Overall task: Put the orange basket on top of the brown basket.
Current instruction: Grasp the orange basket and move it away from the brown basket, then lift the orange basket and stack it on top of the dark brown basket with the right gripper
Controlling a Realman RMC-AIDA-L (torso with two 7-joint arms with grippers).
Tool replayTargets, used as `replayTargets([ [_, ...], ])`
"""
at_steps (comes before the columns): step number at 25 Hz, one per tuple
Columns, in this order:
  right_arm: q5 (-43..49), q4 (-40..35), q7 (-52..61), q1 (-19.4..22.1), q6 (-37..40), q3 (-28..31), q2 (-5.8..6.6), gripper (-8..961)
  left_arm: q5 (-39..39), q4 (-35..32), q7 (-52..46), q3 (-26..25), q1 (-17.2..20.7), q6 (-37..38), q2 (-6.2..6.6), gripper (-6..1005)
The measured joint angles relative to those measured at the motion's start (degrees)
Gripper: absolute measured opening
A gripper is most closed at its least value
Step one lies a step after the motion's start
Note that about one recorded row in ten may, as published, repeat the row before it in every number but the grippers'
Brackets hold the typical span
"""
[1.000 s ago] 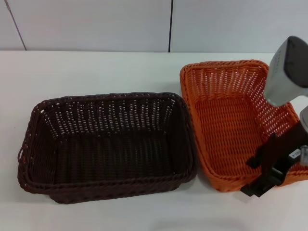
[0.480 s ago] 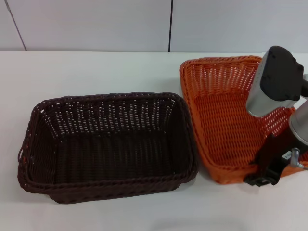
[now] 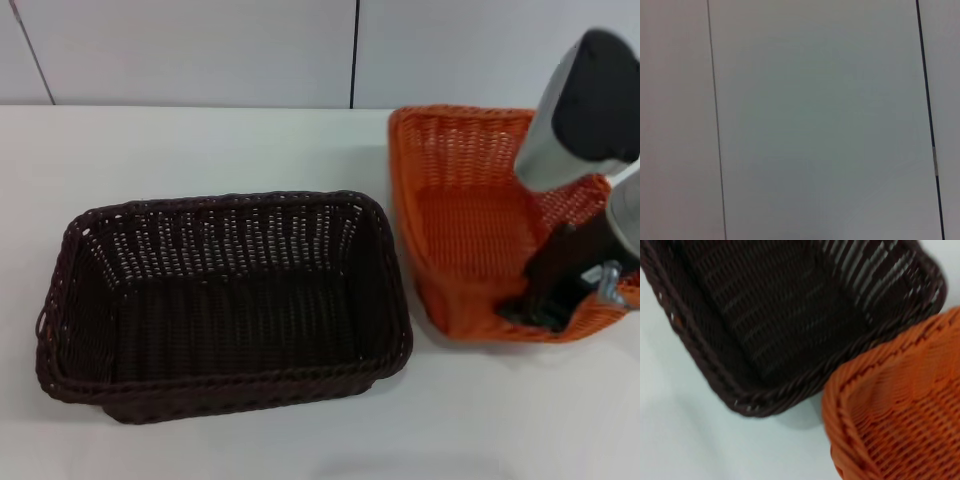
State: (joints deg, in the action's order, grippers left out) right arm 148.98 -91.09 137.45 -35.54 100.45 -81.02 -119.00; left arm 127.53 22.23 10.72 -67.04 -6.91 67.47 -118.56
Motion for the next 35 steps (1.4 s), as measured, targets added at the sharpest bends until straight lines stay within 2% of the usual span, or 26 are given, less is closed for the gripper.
replayTargets([
  [3,0.22,-4.48,1.74,0.0,1.38,0.52,0.0,179,0.0,0.0,0.0,-0.1,-0.01,0.01,0.01,795],
  [7,0.57,-6.88,2.53,-0.31,2.03,0.83,0.01,150,0.0,-0.04,0.0,-0.35,-0.03,0.03,0.05,795],
  [17,3.79,-15.34,3.32,-2.07,1.05,-0.21,0.02,137,0.0,-0.08,0.0,-0.43,0.16,0.08,0.18,795],
  [21,3.42,-18.97,-5.57,-1.26,-1.14,-4.55,-0.08,140,-0.05,-0.31,0.0,-0.45,0.25,-0.02,0.16,795],
  [24,3.11,-21.54,-17.41,1.38,-3.78,-10.77,-0.49,143,-0.1,-0.46,0.0,-0.45,0.19,-0.04,0.14,795],
  [27,3.03,-23.17,-23.94,2.5,-5.21,-14.89,-0.56,145,-0.17,-0.44,-0.05,-0.55,0.32,-0.02,0.05,796],
  [30,2.78,-24.38,-31.83,3.38,-5.25,-17.32,-0.4,147,-0.31,-0.37,-0.05,-0.6,0.43,0.02,0.01,796],
  [35,2.58,-26.38,-38.91,2.09,-3.85,-18.52,0.59,151,-2.34,-0.52,-0.08,0.09,0.67,-0.01,-0.25,796],
])
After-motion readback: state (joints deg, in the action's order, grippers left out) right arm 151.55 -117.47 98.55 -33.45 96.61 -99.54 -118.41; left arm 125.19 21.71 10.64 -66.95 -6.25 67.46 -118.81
